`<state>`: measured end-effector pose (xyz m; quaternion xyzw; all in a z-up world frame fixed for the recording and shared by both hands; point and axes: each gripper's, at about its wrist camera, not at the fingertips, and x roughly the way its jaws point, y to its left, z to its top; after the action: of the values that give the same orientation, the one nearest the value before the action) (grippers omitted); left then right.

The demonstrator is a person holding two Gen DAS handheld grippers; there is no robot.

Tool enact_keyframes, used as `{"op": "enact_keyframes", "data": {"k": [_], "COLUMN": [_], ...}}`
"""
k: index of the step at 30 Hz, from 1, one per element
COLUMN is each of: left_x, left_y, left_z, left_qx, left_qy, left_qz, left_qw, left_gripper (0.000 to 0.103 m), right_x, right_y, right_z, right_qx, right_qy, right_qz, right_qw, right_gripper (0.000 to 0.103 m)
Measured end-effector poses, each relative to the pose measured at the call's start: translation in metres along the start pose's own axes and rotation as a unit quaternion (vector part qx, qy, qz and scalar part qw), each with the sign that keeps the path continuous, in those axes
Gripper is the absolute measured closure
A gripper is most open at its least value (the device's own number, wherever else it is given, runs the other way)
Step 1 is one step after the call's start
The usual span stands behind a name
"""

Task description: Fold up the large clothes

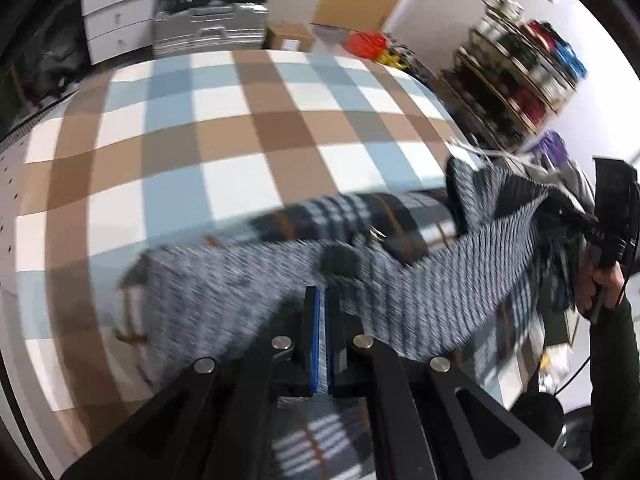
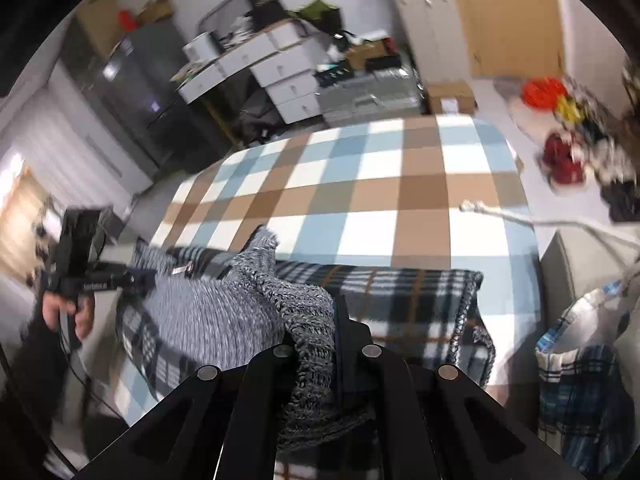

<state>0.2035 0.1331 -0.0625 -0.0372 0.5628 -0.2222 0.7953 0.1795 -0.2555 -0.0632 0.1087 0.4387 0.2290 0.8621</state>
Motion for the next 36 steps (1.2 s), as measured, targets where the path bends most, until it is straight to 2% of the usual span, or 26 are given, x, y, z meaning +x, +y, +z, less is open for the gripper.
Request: {"op": "enact_keyframes", "data": {"k": [3, 6, 8, 10, 11, 12, 13, 14, 15, 16, 19, 23, 25, 31, 32, 34, 35, 36], "left_x": [0.000, -0.005, -0.008, -0.017, -0.023, -0.027, -0.029, -0.028, -0.026, -0.026, -0.019, -0.004, 0.001, 0.013, 0.013, 0.013, 0.013, 0.012], "left_y": [0.006, 0.004, 0.001, 0.000, 0.002, 0.004, 0.007, 0.009, 0.012, 0.015, 0.013, -0.001, -0.002, -0.010, -0.011, -0.011, -0.009, -0.009], "left_z": [0.001, -0.007, -0.012, -0.022, -0.025, -0.029, -0.033, -0.035, -0.038, -0.041, -0.043, -0.044, -0.045, -0.054, -0.057, -0.059, -0.060, -0.061], "left_qx": [-0.013, -0.019, -0.021, -0.016, -0.017, -0.018, -0.017, -0.019, -0.023, -0.027, -0.024, 0.019, 0.023, 0.054, 0.058, 0.061, 0.057, 0.054], "left_qy": [-0.015, -0.026, -0.024, -0.030, -0.031, -0.033, -0.036, -0.038, -0.043, -0.051, -0.064, -0.071, -0.076, -0.094, -0.098, -0.104, -0.108, -0.112], "left_qz": [0.003, -0.001, -0.003, -0.013, -0.010, -0.005, -0.004, 0.004, 0.017, 0.018, 0.027, 0.074, 0.091, 0.143, 0.148, 0.152, 0.150, 0.150], "left_qw": [0.9998, 0.9995, 0.9995, 0.9994, 0.9993, 0.9993, 0.9992, 0.9991, 0.9987, 0.9982, 0.9973, 0.9945, 0.9927, 0.9838, 0.9824, 0.9809, 0.9811, 0.9808], "left_gripper": [0.103, 0.103, 0.103, 0.103, 0.103, 0.101, 0.089, 0.065, 0.052, 0.044, 0.044, 0.044, 0.044, 0.044, 0.044, 0.044, 0.046, 0.050], "right_x": [0.013, 0.038, 0.048, 0.049, 0.044, 0.038, 0.033, 0.027, 0.019, 0.017, 0.016, 0.034, 0.041, 0.049, 0.049, 0.050, 0.051, 0.052], "right_y": [-0.018, -0.043, -0.046, -0.040, -0.034, -0.028, -0.023, -0.018, -0.012, -0.009, -0.006, -0.005, -0.008, -0.017, -0.017, -0.016, -0.017, -0.018], "right_z": [0.006, 0.001, -0.004, -0.006, -0.006, -0.004, -0.004, -0.003, -0.003, -0.001, -0.001, -0.005, -0.007, -0.008, -0.008, -0.010, -0.011, -0.012], "right_qx": [0.051, 0.108, 0.105, 0.085, 0.070, 0.054, 0.041, 0.030, 0.015, 0.003, -0.003, -0.023, -0.026, -0.005, -0.007, -0.011, -0.009, -0.002], "right_qy": [0.004, 0.037, 0.054, 0.058, 0.051, 0.042, 0.030, 0.015, -0.004, -0.012, -0.013, 0.014, 0.019, 0.018, 0.016, 0.016, 0.024, 0.032], "right_qz": [-0.013, -0.040, -0.038, -0.046, -0.049, -0.051, -0.059, -0.069, -0.078, -0.083, -0.072, -0.102, -0.115, -0.103, -0.104, -0.107, -0.106, -0.100], "right_qw": [0.999, 0.993, 0.992, 0.994, 0.995, 0.996, 0.997, 0.997, 0.997, 0.996, 0.997, 0.994, 0.993, 0.995, 0.994, 0.994, 0.994, 0.994], "right_gripper": [0.099, 0.097, 0.095, 0.089, 0.076, 0.052, 0.037, 0.018, 0.015, 0.015, 0.015, 0.015, 0.015, 0.015, 0.017, 0.043, 0.071, 0.081]}}
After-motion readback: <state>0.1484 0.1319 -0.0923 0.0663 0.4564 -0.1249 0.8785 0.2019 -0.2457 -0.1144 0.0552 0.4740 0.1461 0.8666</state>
